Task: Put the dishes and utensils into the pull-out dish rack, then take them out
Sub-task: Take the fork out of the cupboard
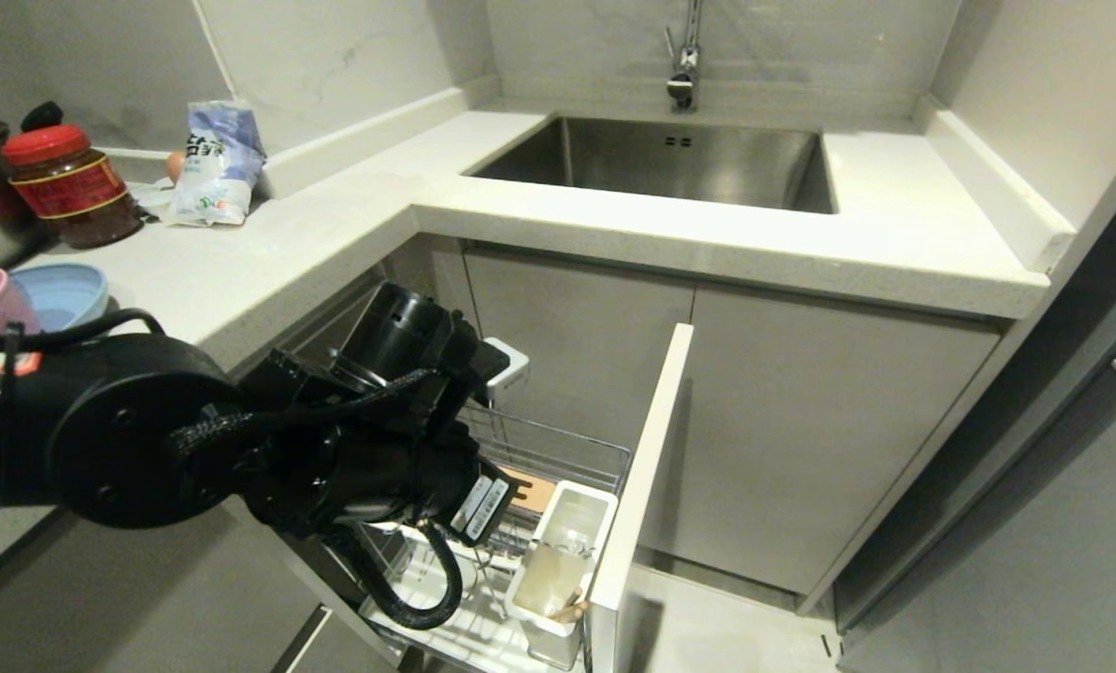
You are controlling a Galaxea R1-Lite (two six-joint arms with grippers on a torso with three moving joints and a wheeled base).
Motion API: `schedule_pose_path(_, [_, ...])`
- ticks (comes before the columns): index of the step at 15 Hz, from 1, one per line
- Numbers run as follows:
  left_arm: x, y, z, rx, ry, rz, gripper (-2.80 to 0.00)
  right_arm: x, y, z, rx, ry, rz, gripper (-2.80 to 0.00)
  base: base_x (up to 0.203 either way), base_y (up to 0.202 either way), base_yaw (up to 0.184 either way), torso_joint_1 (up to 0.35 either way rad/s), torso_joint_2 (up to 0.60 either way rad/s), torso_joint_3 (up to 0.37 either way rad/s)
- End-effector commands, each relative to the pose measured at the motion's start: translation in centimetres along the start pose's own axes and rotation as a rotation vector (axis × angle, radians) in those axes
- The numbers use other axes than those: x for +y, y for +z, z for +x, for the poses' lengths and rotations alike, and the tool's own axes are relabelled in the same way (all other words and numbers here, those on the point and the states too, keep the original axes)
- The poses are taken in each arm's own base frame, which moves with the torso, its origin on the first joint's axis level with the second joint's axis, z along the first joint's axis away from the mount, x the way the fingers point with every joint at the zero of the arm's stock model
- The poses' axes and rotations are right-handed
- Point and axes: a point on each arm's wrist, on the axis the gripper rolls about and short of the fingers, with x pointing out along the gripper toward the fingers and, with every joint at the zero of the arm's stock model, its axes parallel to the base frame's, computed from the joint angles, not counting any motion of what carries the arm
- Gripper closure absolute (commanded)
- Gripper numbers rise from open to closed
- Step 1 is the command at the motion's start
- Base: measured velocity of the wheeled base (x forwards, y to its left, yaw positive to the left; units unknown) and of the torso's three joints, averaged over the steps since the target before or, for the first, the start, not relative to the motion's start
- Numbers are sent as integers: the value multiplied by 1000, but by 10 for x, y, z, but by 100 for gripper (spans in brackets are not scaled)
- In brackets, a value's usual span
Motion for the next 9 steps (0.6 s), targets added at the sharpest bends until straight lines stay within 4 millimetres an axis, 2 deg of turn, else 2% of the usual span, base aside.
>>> schedule_pose_path(1, [-1, -8, 1, -37, -15, 137, -280, 0, -7, 1, 25, 0, 0, 0, 0, 0, 0, 0, 0, 0])
schedule_pose_path(3, [-3, -16, 13, -1, -23, 207, -280, 0, -7, 1, 25, 0, 0, 0, 0, 0, 0, 0, 0, 0])
schedule_pose_path(9, [-15, -27, 45, 76, -54, 273, -280, 0, -7, 1, 25, 0, 0, 0, 0, 0, 0, 0, 0, 0])
